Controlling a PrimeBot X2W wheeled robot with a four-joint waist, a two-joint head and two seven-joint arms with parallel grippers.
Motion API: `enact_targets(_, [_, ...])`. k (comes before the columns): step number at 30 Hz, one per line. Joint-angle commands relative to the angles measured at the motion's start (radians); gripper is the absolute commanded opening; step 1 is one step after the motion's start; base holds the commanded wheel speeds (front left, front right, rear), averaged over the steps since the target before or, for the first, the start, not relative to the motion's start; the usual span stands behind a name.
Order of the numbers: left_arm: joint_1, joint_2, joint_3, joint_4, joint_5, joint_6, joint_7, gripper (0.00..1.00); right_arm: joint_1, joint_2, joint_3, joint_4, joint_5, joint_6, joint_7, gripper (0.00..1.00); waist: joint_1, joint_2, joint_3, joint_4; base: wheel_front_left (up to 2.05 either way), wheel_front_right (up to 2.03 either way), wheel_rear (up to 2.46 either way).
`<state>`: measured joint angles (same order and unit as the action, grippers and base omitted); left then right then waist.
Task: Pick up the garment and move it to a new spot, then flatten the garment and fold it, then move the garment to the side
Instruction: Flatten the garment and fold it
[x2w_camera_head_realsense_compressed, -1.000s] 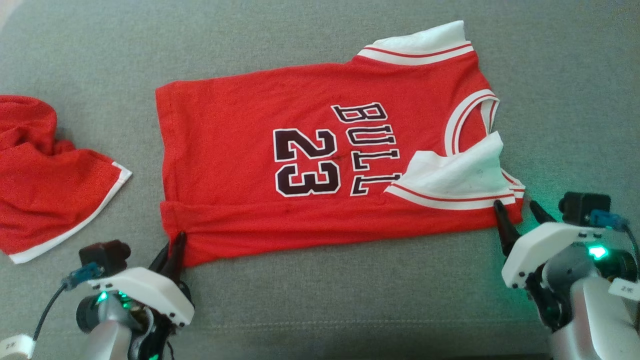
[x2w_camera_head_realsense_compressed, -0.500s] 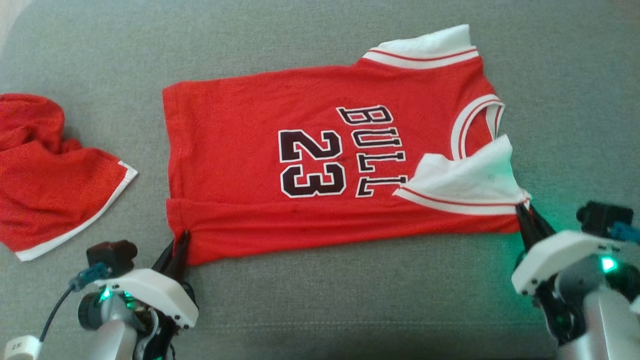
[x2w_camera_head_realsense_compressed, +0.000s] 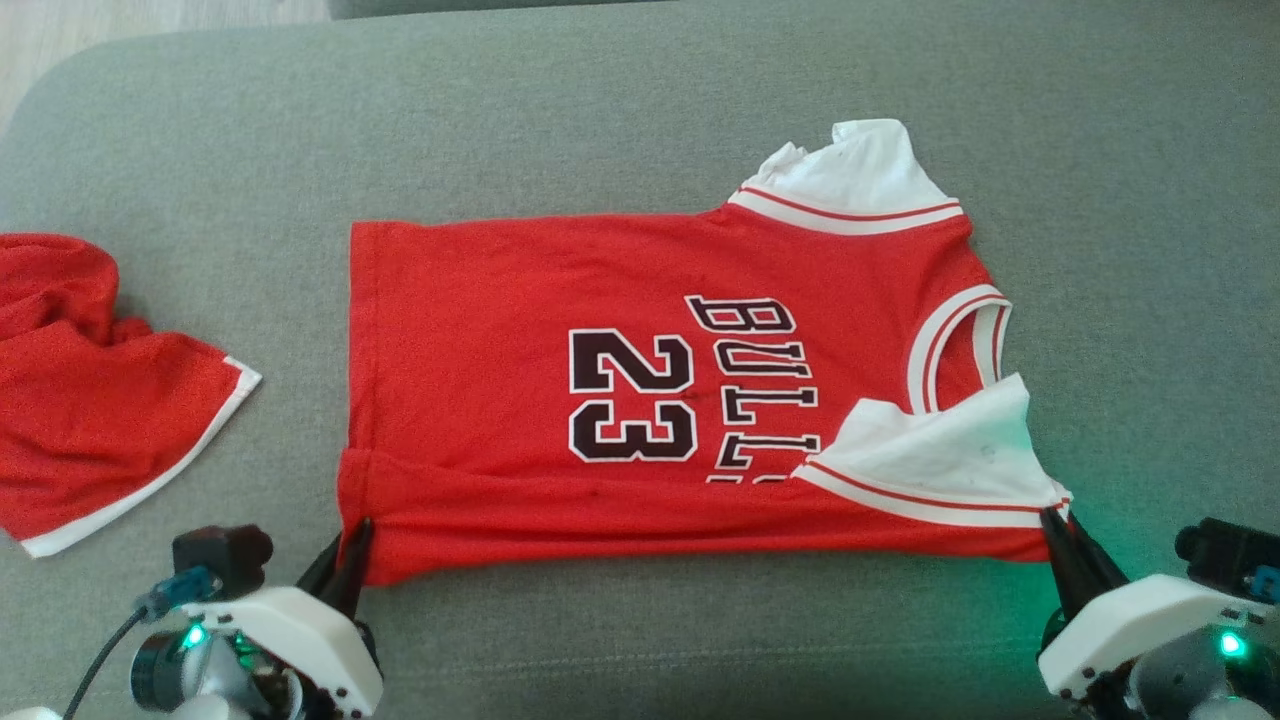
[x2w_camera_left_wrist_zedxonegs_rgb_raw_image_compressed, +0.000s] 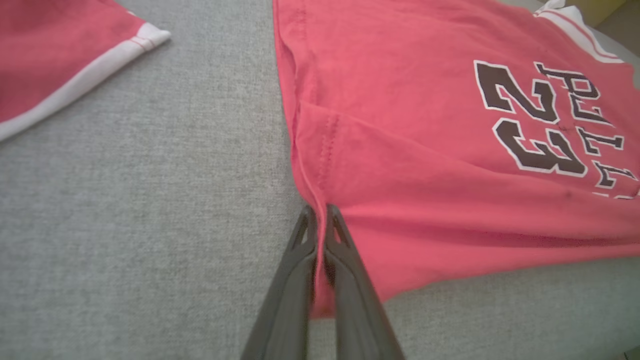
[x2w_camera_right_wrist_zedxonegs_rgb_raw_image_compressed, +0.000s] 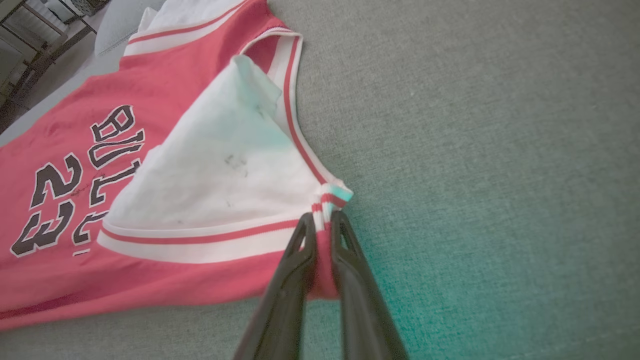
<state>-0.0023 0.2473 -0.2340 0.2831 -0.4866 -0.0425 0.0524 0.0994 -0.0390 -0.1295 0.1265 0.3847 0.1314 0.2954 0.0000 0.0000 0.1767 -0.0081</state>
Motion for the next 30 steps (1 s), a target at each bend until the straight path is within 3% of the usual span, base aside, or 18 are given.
enact_targets(1, [-0.016, 0.028, 0.04, -0.03, 0.005, 0.011, 0.001, 0.07, -0.009, -0.011, 0.017, -0.039, 0.006, -0.001, -0.018, 0.0, 0.0, 0.0, -0.003, -0.002, 0.0, 0.0, 0.0])
enact_targets(2, [-0.011, 0.027, 0.04, -0.034, 0.002, 0.02, 0.012, 0.88, -0.007, -0.011, 0.019, -0.039, 0.006, -0.001, -0.026, 0.49, 0.0, 0.0, -0.005, -0.003, 0.0, 0.0, 0.0])
enact_targets(3, [-0.006, 0.028, 0.04, -0.038, 0.002, 0.024, 0.017, 1.0, -0.007, -0.011, 0.022, -0.041, 0.003, -0.001, -0.036, 1.0, 0.0, 0.0, -0.009, -0.006, 0.0, 0.0, 0.0])
enact_targets(7, [0.007, 0.02, 0.053, -0.066, 0.004, 0.05, -0.012, 1.0, -0.035, -0.011, -0.002, -0.07, -0.021, -0.001, -0.119, 1.0, 0.0, 0.0, -0.024, -0.012, 0.0, 0.0, 0.0])
enact_targets(15, [0.02, 0.006, 0.085, -0.166, 0.05, 0.123, -0.138, 1.0, -0.099, -0.011, 0.058, -0.202, -0.161, -0.001, -0.261, 1.0, 0.0, 0.0, -0.066, -0.008, 0.0, 0.0, 0.0])
enact_targets(21, [0.019, 0.017, 0.08, -0.256, 0.112, 0.168, -0.188, 1.0, -0.109, -0.011, 0.099, -0.238, -0.215, -0.001, -0.273, 1.0, 0.0, 0.0, -0.092, 0.007, 0.0, 0.0, 0.0])
enact_targets(30, [0.025, 0.03, 0.064, -0.296, 0.14, 0.184, -0.187, 1.0, -0.106, -0.011, 0.116, -0.239, -0.222, -0.001, -0.259, 1.0, 0.0, 0.0, -0.096, 0.021, 0.0, 0.0, 0.0])
